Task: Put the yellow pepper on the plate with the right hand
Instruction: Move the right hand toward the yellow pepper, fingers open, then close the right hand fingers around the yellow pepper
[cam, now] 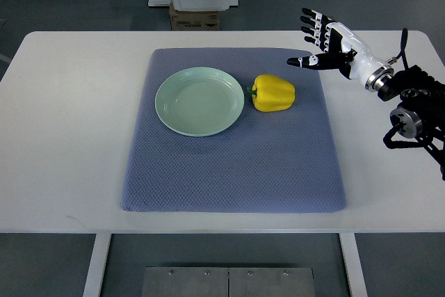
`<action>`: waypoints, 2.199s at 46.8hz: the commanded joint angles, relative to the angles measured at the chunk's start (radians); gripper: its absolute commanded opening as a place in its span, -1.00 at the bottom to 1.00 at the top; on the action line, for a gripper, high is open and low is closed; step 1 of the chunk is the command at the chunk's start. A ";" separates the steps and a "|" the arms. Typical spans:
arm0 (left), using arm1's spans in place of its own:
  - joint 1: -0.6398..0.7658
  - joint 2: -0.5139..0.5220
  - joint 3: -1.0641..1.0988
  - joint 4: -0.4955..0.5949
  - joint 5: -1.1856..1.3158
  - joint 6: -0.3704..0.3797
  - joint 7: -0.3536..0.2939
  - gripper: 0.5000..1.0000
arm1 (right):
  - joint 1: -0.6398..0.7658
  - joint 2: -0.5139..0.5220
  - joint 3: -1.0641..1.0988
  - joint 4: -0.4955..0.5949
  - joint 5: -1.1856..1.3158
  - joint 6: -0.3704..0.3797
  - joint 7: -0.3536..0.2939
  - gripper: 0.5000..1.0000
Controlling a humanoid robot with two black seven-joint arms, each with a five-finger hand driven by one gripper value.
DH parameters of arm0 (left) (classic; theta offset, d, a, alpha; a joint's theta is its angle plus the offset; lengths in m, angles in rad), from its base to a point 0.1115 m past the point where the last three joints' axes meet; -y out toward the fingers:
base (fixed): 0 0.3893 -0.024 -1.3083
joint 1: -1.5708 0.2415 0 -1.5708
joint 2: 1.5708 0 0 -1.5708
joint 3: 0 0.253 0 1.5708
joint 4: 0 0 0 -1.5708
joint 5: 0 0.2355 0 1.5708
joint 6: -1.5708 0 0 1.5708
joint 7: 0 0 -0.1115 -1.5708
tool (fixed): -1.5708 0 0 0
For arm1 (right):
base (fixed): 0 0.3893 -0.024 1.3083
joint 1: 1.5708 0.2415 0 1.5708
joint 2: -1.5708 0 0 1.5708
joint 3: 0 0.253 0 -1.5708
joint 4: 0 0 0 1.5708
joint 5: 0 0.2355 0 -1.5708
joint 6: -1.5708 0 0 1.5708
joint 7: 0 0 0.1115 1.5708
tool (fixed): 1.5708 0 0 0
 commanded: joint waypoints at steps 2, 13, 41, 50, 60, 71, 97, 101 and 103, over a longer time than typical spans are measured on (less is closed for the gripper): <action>0.000 0.000 0.000 0.000 0.000 0.000 0.000 1.00 | 0.016 0.007 -0.056 -0.002 -0.035 -0.009 0.023 0.98; 0.000 0.000 0.000 0.000 0.000 0.000 0.000 1.00 | 0.064 0.030 -0.209 -0.005 -0.097 -0.079 0.061 0.97; 0.000 0.000 0.000 0.000 0.000 0.000 0.000 1.00 | 0.121 0.107 -0.421 -0.035 -0.109 -0.227 0.072 0.95; 0.000 0.000 0.000 0.000 0.000 0.000 0.000 1.00 | 0.125 0.145 -0.464 -0.106 -0.109 -0.231 0.073 0.95; 0.000 0.000 0.000 0.000 0.000 0.000 0.000 1.00 | 0.122 0.172 -0.501 -0.143 -0.109 -0.231 0.077 0.94; 0.000 0.000 0.000 0.000 0.000 0.000 0.000 1.00 | 0.112 0.182 -0.503 -0.180 -0.109 -0.231 0.077 0.92; 0.000 0.000 0.000 0.000 0.000 0.000 0.000 1.00 | 0.093 0.211 -0.546 -0.235 -0.109 -0.231 0.077 0.33; 0.000 0.000 0.000 0.000 0.000 0.000 0.000 1.00 | 0.093 0.212 -0.546 -0.235 -0.109 -0.230 0.077 0.06; 0.000 0.000 0.000 0.000 0.000 0.000 0.000 1.00 | 0.095 0.212 -0.546 -0.235 -0.109 -0.230 0.073 -0.09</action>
